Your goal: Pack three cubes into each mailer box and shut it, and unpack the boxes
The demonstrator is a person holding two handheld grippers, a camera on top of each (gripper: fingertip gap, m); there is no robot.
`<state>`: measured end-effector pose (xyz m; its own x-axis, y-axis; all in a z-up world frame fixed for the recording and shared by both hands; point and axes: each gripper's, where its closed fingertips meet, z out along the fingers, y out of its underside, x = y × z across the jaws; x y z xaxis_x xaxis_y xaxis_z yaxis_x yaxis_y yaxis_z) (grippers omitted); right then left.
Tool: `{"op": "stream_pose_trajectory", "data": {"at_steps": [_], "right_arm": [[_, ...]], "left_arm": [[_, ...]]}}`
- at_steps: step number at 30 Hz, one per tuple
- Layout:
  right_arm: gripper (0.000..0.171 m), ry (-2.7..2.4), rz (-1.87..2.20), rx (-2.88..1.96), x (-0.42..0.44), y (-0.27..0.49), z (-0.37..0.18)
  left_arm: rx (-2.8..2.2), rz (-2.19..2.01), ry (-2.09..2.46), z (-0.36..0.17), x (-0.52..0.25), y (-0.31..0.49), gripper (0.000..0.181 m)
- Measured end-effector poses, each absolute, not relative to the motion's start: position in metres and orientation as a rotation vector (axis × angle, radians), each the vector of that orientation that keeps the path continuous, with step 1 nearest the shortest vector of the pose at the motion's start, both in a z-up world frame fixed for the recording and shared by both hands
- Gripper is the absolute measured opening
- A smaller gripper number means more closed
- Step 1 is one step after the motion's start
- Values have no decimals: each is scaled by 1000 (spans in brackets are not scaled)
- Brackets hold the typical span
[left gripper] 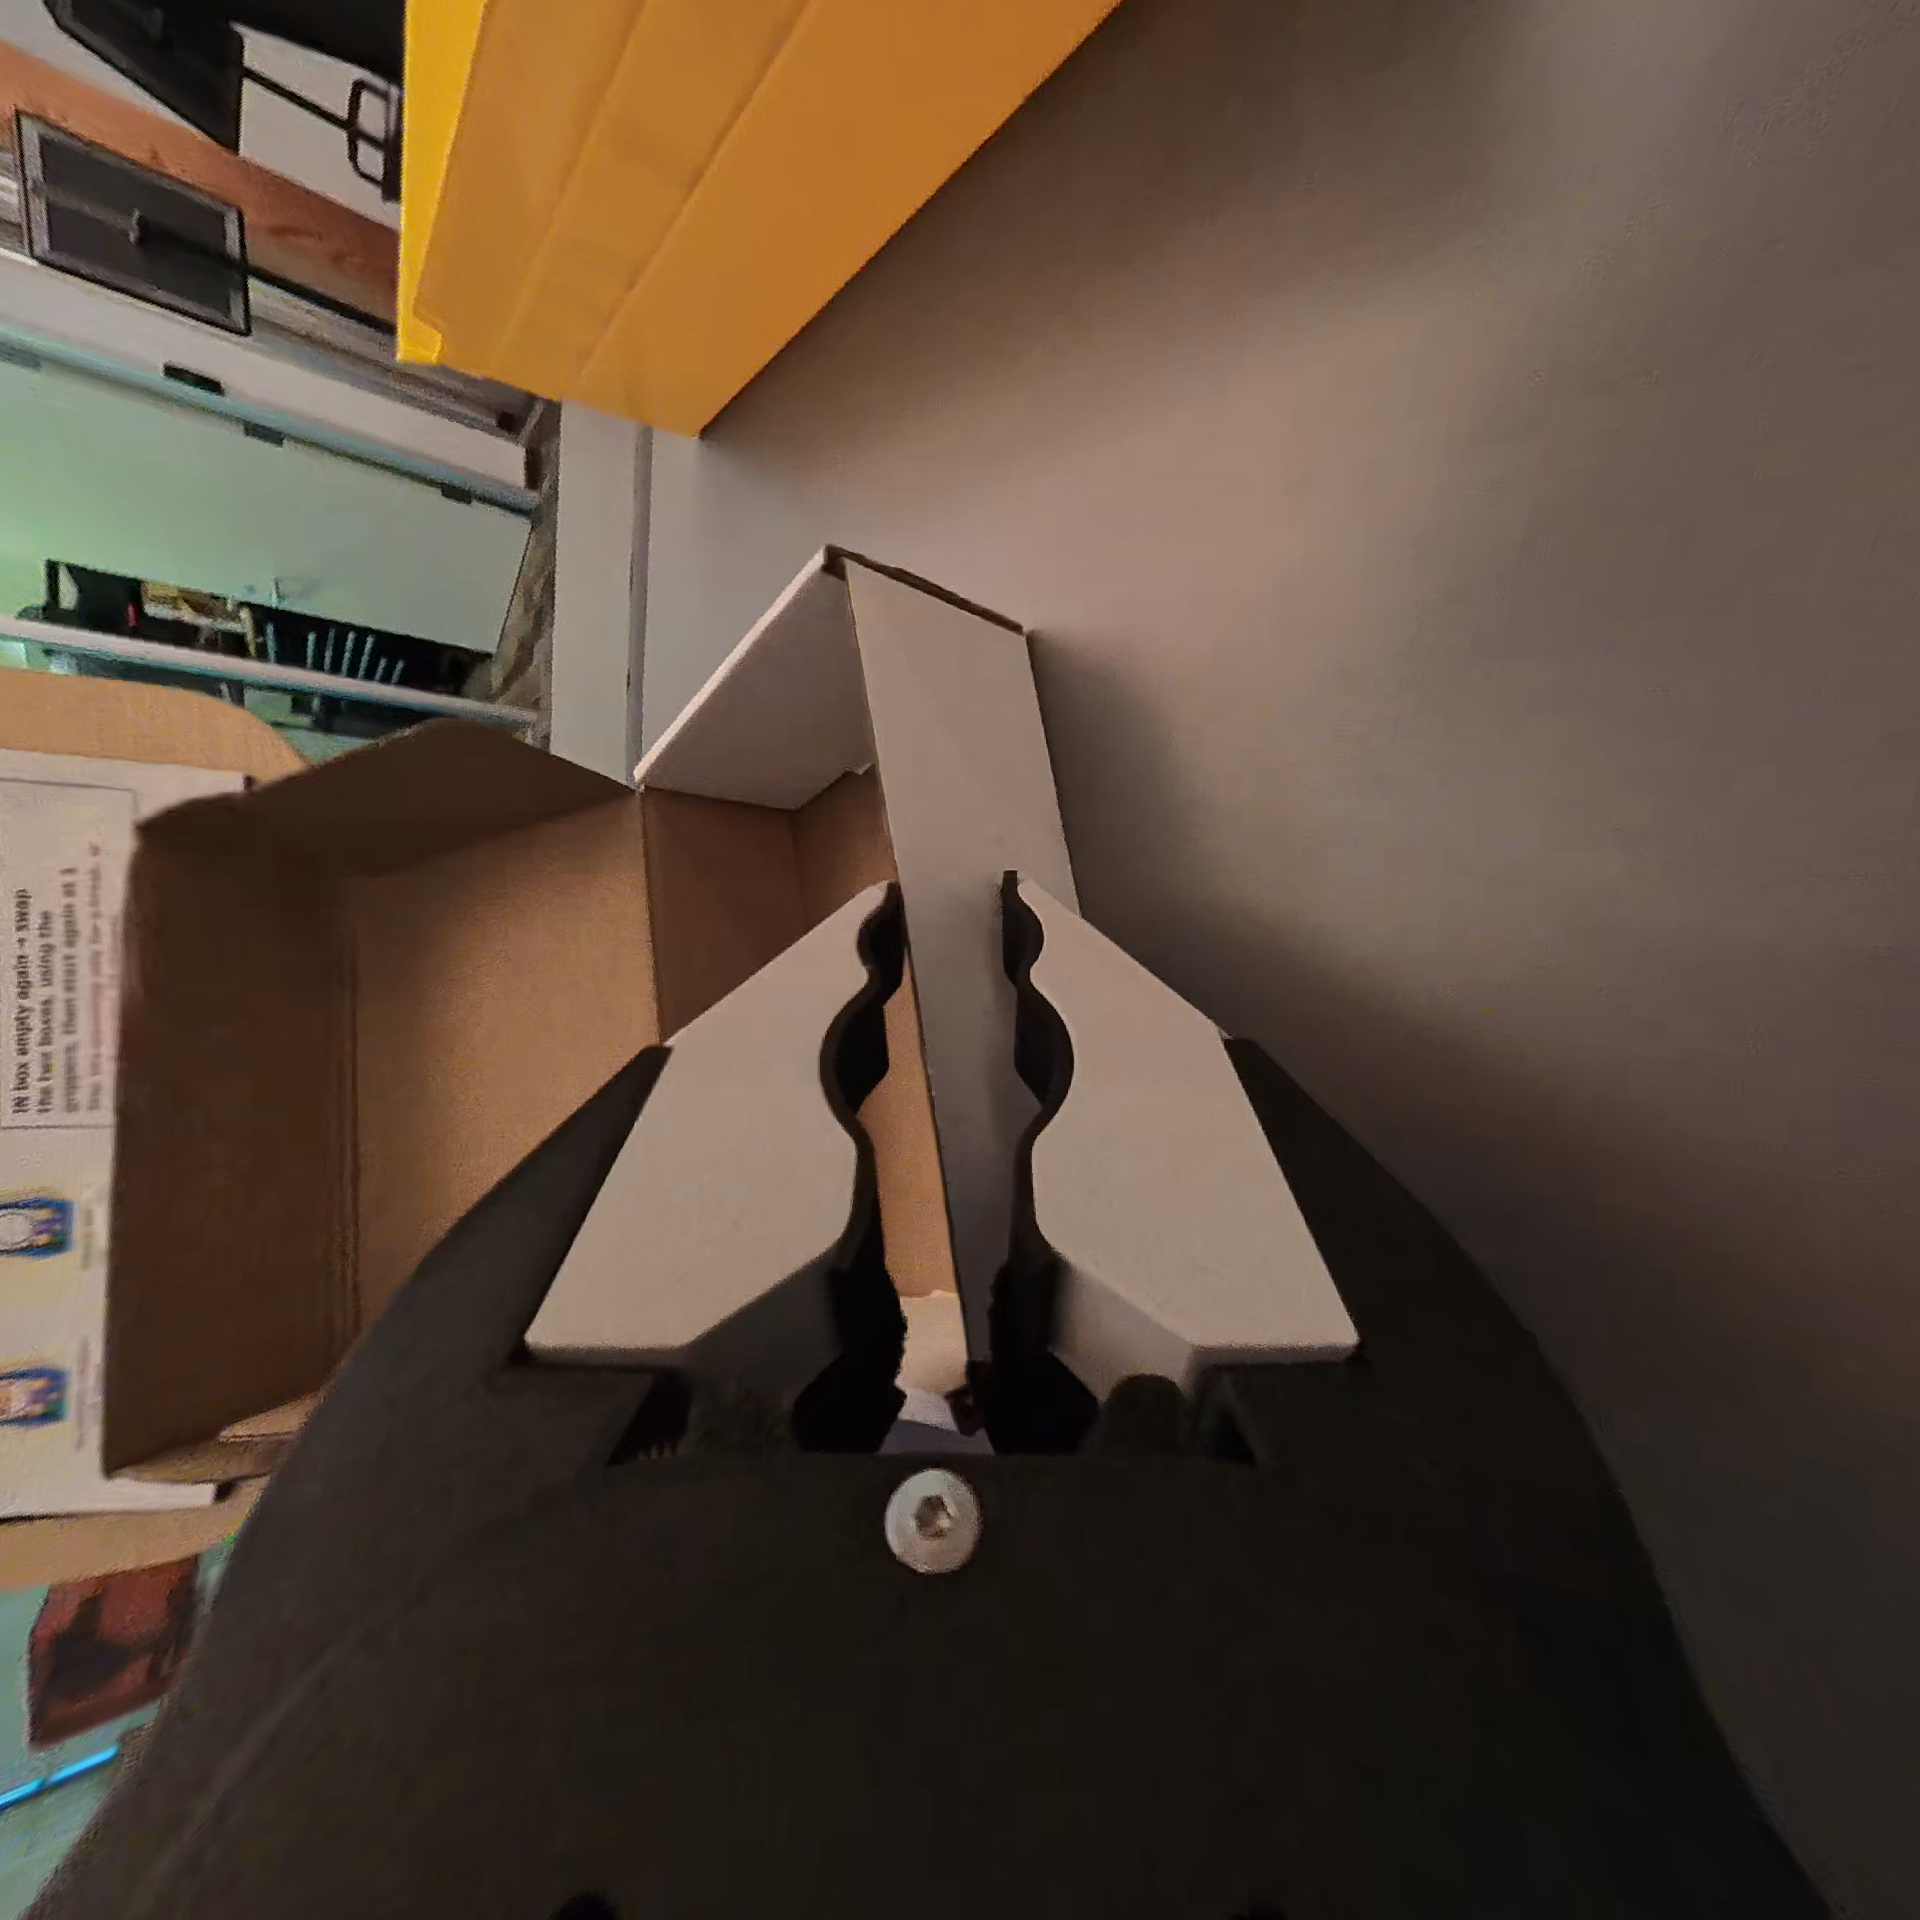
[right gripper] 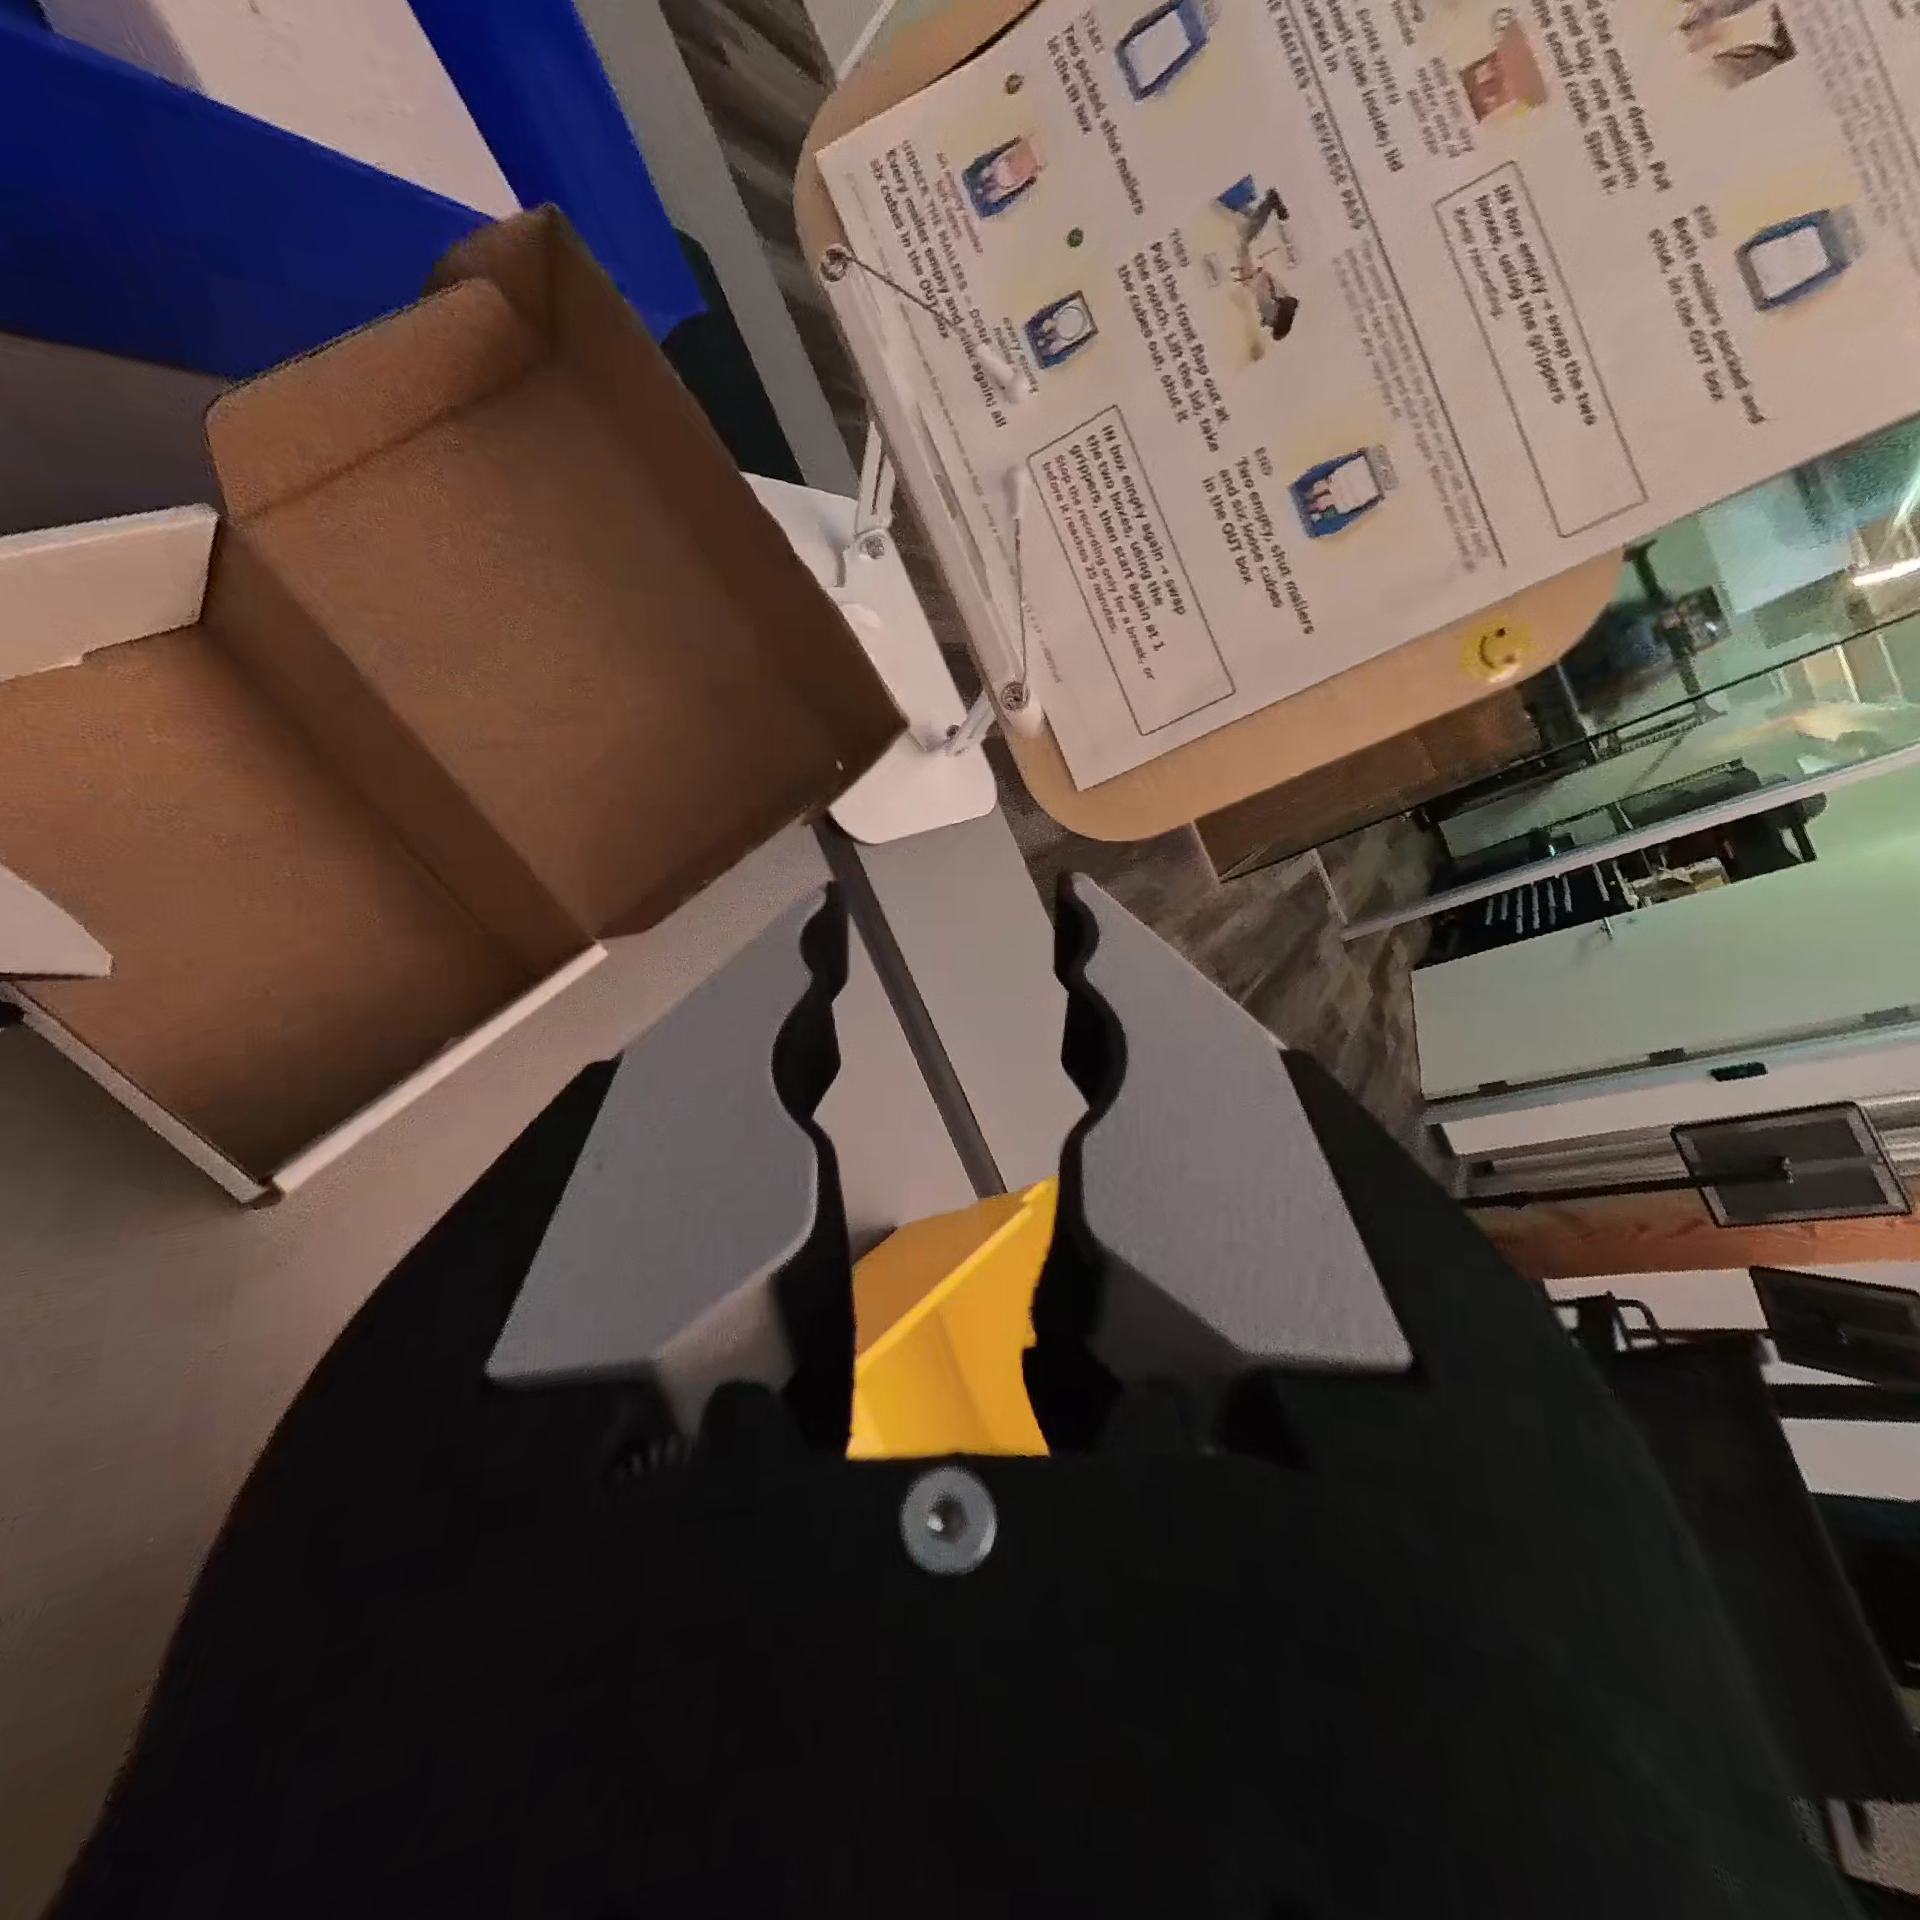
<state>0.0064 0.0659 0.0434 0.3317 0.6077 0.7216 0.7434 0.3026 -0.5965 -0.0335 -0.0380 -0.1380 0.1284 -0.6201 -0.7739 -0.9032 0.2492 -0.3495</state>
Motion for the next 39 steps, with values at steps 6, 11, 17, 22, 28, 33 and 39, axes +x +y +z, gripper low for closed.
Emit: {"op": "stream_pose_trajectory", "data": {"at_steps": [6,11,17,22,28,33,39], "right_arm": [[39,-1482,14,-1459,9,42,28],[34,-2024,223,-1382,-14,-34,-50],[28,-2162,282,-1560,-26,-45,-99],[27,-2240,196,-1595,-27,-42,-128],[3,-2209,187,-1712,-31,-38,-137],[3,-2098,255,-1964,-29,-34,-138],[2,-2005,255,-2059,-40,-33,-138]], "left_arm": [[-1340,385,1695,-138,-35,-46,15],[-1337,449,1632,-129,-37,-45,18],[-1158,167,1506,-83,-8,-78,9],[-1083,-16,1478,-67,11,-109,3],[-1046,103,1538,-85,22,-115,5],[-1153,280,1486,-98,-1,-76,6],[-1221,375,1505,-110,-21,-57,0]]}}
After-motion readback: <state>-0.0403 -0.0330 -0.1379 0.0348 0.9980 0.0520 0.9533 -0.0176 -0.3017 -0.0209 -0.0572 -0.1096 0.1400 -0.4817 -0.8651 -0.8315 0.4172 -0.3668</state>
